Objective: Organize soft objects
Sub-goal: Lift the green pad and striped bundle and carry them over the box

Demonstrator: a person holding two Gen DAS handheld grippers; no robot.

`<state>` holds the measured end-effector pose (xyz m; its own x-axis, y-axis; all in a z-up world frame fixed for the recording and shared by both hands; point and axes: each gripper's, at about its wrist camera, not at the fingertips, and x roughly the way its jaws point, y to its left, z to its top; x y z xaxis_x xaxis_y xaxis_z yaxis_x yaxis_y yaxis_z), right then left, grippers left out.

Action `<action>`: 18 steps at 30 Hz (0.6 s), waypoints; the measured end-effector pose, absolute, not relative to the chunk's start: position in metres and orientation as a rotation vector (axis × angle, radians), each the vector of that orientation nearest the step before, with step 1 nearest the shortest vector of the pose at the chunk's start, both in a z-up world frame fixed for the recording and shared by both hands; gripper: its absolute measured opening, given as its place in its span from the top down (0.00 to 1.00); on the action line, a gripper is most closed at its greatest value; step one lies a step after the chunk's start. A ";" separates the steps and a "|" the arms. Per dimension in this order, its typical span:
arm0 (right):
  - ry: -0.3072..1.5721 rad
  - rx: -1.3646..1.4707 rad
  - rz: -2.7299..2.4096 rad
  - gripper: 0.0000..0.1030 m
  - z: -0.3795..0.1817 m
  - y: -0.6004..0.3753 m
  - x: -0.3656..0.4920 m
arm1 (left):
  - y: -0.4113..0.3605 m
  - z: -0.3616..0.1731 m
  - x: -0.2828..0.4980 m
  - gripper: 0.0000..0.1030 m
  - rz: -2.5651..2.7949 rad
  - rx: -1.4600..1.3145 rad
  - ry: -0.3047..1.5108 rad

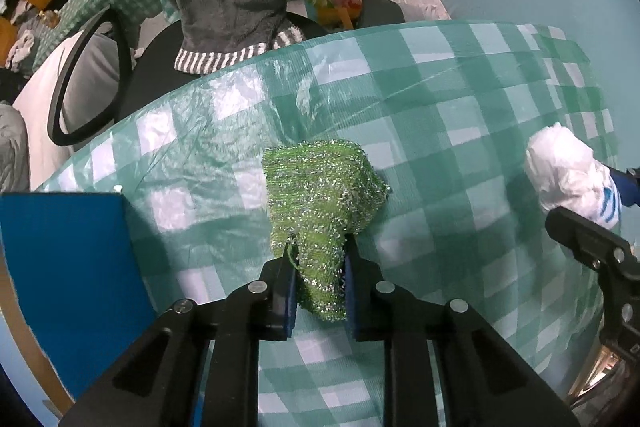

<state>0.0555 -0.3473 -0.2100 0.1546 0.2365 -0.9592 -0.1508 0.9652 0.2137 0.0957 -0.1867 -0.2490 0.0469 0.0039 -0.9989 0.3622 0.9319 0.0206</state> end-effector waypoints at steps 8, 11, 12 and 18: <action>1.369 0.062 0.280 0.51 -0.195 -0.341 0.049 | -0.178 -0.224 0.083 0.82 -0.289 0.245 1.471; 1.362 0.064 0.278 0.51 -0.188 -0.339 0.046 | -0.175 -0.209 0.076 0.82 -0.298 0.226 1.449; 1.360 0.067 0.277 0.51 -0.185 -0.339 0.045 | -0.175 -0.204 0.073 0.82 -0.302 0.225 1.440; 1.323 0.067 0.288 0.51 -0.160 -0.330 0.040 | -0.169 -0.174 0.059 0.82 -0.325 0.218 1.392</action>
<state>0.0398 -0.3296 -0.1605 0.2157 0.2458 -0.9450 -0.1699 0.9625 0.2115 0.0590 -0.1692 -0.1736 0.1446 -0.0962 -0.9848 0.3503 0.9358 -0.0400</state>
